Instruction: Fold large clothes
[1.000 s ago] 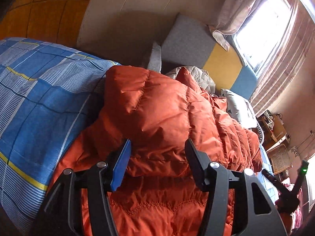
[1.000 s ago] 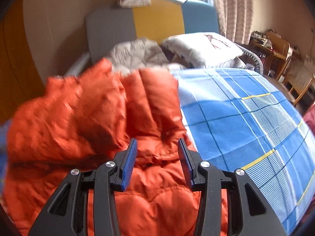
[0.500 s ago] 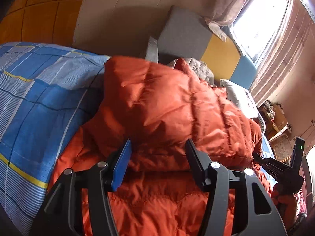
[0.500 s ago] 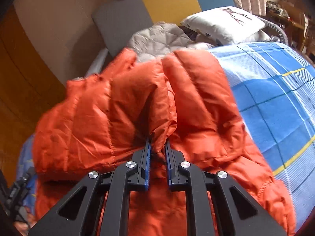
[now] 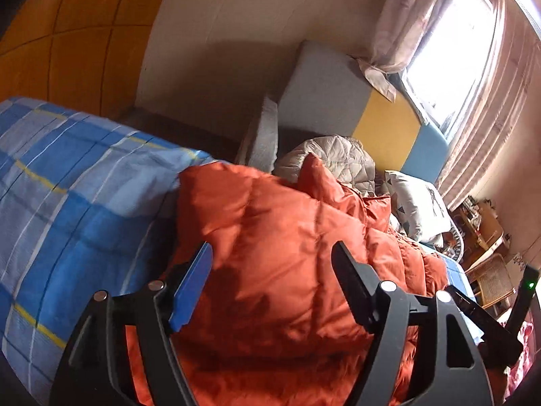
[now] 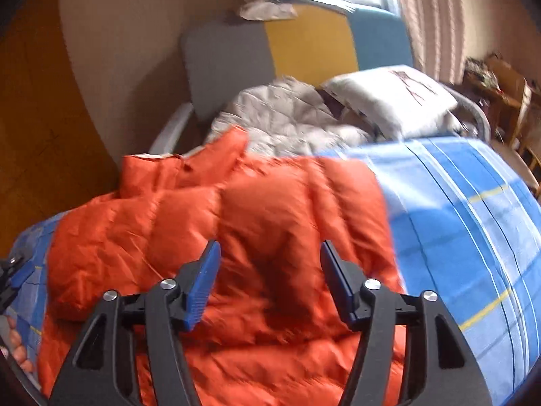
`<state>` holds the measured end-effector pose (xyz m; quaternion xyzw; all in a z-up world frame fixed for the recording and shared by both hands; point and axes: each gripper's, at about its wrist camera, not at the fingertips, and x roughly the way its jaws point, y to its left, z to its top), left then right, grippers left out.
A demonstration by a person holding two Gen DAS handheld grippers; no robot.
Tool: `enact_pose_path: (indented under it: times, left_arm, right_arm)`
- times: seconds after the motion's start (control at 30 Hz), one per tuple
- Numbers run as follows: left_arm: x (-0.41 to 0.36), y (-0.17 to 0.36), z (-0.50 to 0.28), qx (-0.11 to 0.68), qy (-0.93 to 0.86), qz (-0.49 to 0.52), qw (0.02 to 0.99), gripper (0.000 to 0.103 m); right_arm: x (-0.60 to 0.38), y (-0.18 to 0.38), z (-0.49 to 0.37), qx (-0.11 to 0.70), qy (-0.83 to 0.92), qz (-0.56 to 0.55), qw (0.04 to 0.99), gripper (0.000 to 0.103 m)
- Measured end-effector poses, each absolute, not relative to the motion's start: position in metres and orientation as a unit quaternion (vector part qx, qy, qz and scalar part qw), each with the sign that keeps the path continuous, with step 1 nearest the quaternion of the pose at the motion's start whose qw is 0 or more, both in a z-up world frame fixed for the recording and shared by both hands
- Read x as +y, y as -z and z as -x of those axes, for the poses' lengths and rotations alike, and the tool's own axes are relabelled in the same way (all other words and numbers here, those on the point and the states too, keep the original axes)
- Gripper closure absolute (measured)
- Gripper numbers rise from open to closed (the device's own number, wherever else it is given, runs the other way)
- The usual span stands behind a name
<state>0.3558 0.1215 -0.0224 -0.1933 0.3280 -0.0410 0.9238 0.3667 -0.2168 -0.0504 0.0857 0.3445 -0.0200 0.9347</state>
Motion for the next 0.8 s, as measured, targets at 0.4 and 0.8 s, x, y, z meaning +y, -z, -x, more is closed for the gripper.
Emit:
enact_pose_path:
  times: [0.4, 0.8]
  left_arm:
    - [0.086, 0.067, -0.407, 0.387, 0.032, 0.126, 0.913, 0.028]
    - [0.089, 0.099, -0.414, 0.398, 0.030, 0.119, 0.909, 0.028]
  right_arm:
    - [-0.183, 0.083, -0.414, 0.359, 0.004, 0.003, 0.933, 0.028]
    - [-0.186, 0.121, -0.431, 0.390, -0.013, 0.000, 0.921, 0.022]
